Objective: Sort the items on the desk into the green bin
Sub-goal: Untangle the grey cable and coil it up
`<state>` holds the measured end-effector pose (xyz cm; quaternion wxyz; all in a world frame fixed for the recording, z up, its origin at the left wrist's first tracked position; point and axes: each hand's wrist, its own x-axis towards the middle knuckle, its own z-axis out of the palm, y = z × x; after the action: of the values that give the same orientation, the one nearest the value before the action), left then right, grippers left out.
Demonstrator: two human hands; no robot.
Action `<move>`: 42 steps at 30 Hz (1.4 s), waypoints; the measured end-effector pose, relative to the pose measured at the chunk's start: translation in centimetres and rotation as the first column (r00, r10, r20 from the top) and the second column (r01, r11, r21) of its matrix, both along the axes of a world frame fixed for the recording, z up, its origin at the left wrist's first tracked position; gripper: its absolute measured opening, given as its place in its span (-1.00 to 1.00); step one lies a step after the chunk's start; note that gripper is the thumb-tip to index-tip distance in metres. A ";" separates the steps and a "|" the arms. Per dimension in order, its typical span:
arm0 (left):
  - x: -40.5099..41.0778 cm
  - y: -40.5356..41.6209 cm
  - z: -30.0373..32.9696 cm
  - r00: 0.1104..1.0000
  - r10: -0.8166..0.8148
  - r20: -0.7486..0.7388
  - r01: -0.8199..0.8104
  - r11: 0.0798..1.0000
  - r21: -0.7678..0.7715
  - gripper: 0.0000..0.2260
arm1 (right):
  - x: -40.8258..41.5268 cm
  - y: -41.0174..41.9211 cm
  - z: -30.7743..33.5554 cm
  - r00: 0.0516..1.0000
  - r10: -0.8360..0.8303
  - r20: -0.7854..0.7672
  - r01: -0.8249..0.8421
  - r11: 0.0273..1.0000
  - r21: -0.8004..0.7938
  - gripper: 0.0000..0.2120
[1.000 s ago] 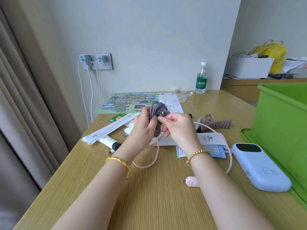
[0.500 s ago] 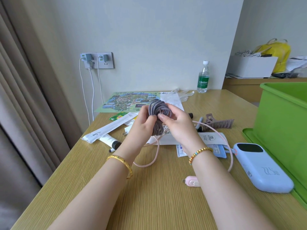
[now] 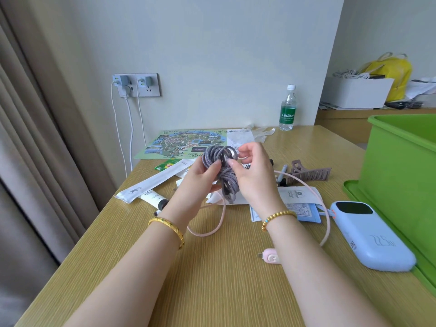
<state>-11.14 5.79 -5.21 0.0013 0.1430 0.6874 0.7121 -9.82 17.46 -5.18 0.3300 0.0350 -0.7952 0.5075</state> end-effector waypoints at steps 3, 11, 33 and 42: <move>-0.2 0.1 -0.2 1.000 0.010 -0.010 -0.010 1.000 0.018 -0.77 | 0.0 0.2 0.2 0.998 -0.005 -0.068 0.006 1.000 0.018 -0.86; -0.7 -0.3 -0.4 0.993 0.118 -0.001 -0.118 0.992 0.036 -0.92 | -0.1 -0.1 -0.1 0.999 0.048 0.022 -0.049 0.996 0.070 -0.97; -0.5 -0.6 0.6 0.936 0.294 -0.193 -0.343 0.887 -0.309 -0.82 | 0.5 2.1 1.0 0.939 0.345 0.012 -0.255 0.716 -0.650 -0.91; -1.0 -0.7 -0.3 0.880 0.315 -0.355 -0.455 0.773 -0.443 -0.86 | 0.8 0.5 0.9 0.958 0.169 0.233 -0.172 0.985 -0.007 -0.84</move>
<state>-12.13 5.07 -5.50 -0.1979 0.0847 0.8603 0.4622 -9.04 17.95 -4.26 0.1893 0.0457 -0.8259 0.5292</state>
